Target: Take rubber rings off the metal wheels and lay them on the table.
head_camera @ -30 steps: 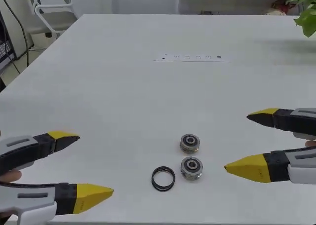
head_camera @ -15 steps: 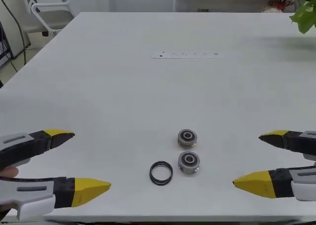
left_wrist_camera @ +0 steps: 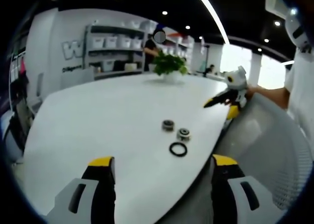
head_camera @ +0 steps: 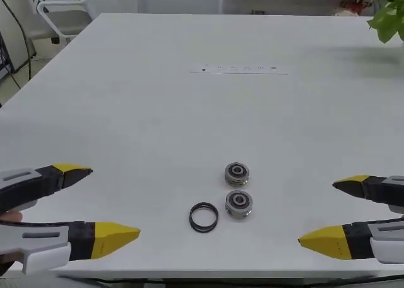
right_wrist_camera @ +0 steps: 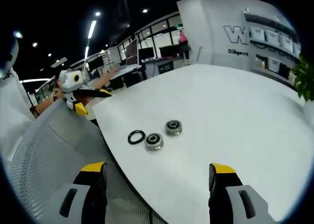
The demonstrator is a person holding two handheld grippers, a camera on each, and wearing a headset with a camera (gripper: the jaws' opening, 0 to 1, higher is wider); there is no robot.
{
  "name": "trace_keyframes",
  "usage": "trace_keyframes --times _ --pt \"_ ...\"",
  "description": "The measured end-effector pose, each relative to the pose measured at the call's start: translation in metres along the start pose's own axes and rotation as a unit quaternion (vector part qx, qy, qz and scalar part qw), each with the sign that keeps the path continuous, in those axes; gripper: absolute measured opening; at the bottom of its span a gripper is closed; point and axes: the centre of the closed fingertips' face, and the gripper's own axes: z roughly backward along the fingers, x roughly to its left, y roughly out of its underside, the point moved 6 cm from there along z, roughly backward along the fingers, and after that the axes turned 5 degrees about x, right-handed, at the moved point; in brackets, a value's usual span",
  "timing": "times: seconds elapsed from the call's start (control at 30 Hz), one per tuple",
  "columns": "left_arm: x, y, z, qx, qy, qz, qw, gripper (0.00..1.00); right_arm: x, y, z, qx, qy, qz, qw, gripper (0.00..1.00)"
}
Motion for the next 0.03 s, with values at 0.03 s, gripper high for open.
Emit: trace_keyframes --times 0.03 --pt "-0.0001 0.0001 0.0001 0.001 0.0 -0.002 1.0 0.81 0.0001 0.0002 -0.0001 0.001 0.0 -0.001 1.0 0.85"
